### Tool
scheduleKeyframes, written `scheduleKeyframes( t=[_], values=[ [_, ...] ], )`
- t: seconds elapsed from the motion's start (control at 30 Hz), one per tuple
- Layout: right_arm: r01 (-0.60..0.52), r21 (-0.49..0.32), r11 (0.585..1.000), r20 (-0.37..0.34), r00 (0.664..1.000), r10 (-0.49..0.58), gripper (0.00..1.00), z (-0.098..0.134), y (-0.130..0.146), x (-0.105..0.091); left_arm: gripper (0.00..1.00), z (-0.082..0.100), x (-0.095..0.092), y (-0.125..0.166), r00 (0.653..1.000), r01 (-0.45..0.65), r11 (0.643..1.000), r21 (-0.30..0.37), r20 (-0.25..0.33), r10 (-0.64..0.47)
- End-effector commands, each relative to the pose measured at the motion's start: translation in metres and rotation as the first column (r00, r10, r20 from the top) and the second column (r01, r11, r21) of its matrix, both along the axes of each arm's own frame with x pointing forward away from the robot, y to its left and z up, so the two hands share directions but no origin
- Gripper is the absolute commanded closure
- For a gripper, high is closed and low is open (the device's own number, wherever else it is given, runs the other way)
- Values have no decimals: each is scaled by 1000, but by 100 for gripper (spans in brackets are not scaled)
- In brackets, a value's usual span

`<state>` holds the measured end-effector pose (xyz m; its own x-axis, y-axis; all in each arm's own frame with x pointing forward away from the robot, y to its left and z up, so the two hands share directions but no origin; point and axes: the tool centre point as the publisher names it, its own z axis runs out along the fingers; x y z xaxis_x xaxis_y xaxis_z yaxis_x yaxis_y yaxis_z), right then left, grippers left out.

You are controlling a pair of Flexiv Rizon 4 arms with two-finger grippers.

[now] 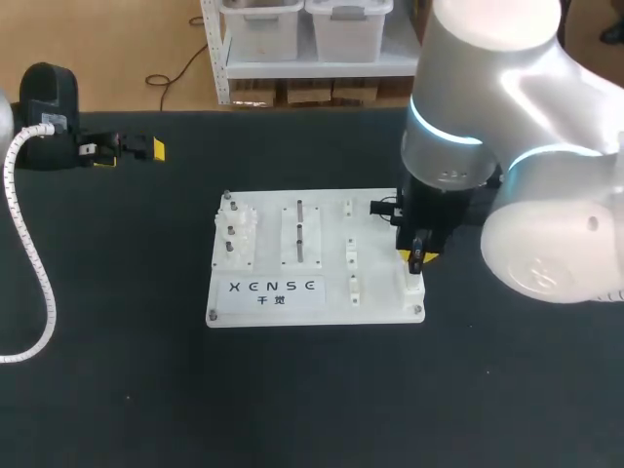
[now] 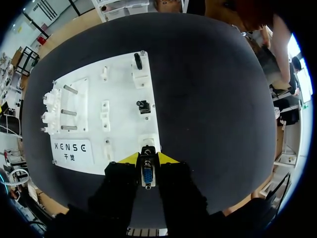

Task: Insert the USB connector, Ethernet cable, and multi-pin plug into their matching sockets one by one.

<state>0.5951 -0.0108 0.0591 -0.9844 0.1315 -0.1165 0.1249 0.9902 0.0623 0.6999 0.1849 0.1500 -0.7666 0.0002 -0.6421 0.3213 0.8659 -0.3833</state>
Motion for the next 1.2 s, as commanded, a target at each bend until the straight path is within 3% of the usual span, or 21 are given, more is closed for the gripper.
scheduleKeyframes(
  t=[0.03, 1.2],
  values=[
    [-2, -3, 1000, -3, 1000, 2, 100, -5, 3, 0, 0, 0, 0, 0, 1000, 0, 1000, 0, 0, 0],
    [-9, -7, 1000, -7, 1000, 9, 100, -7, -1, 2, 0, 0, 0, 0, 1000, 0, 1000, 0, 0, 0]
  ],
)
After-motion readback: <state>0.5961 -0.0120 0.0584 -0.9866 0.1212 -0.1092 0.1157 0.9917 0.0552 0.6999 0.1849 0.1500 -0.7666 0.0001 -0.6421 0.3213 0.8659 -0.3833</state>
